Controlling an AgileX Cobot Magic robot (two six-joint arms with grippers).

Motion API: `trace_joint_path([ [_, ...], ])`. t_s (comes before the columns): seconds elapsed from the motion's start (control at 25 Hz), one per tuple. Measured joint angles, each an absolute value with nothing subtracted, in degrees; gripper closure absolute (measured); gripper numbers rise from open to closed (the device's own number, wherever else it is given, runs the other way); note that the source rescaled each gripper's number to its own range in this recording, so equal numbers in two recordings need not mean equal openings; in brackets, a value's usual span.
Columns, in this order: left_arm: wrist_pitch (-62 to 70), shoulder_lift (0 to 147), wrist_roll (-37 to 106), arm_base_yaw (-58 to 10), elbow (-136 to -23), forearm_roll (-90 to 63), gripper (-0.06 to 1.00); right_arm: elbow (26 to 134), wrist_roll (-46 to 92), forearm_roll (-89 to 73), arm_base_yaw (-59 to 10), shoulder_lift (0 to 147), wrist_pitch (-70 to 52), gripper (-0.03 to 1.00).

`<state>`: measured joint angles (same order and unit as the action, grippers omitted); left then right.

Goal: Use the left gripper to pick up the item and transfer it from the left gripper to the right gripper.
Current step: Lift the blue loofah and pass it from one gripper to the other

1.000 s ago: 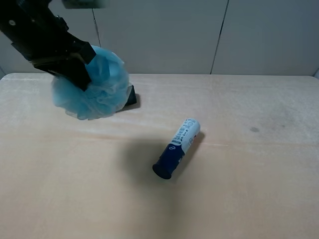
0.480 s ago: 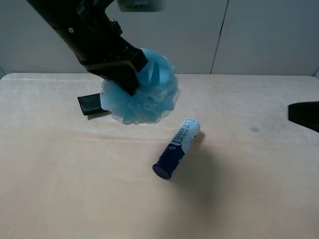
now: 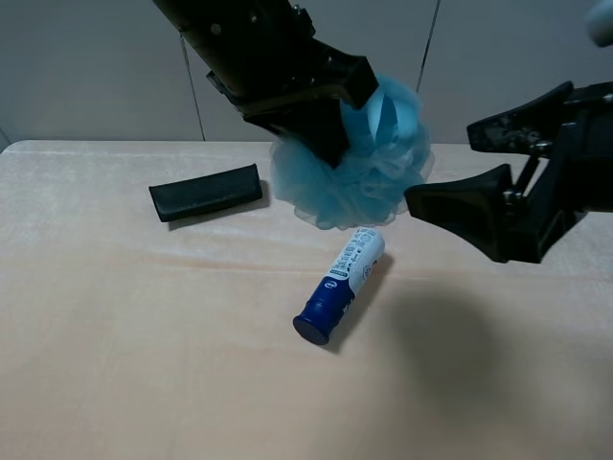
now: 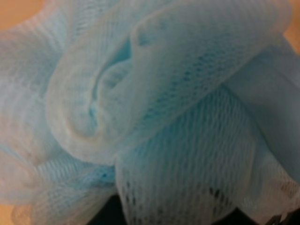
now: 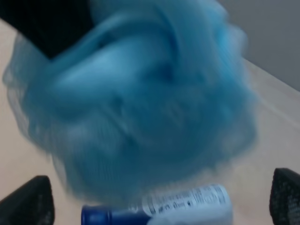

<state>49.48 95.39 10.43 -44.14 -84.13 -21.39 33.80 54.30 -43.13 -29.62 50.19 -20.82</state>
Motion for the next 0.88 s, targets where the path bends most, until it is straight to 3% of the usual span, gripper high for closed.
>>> trace_joint_path([
  [0.4,48.4,95.8,10.4,-46.7,-84.2,-22.9,0.93,33.8,54.7,-43.4,-42.6,63.0,-3.5,-0.03],
  [0.48,48.5,95.8,10.4,-46.7,-84.2,-22.9,0.93,33.8,54.7,-43.4,-43.8,64.5,-1.3,0.09],
  [0.56,48.6,95.8,10.4,-46.6,-84.2,-22.5,0.93,33.8,54.7,-43.4,-44.0,65.2,0.0,0.43],
  [0.6,48.6,95.8,10.4,-46.4,-84.2,-22.4,0.93,33.8,54.7,-43.4,-44.0,65.5,0.0,0.50],
  [0.88,47.7,95.2,10.4,-46.3,-84.2,-22.4,0.94,33.8,54.7,-43.6,-44.0,65.7,0.9,0.51],
])
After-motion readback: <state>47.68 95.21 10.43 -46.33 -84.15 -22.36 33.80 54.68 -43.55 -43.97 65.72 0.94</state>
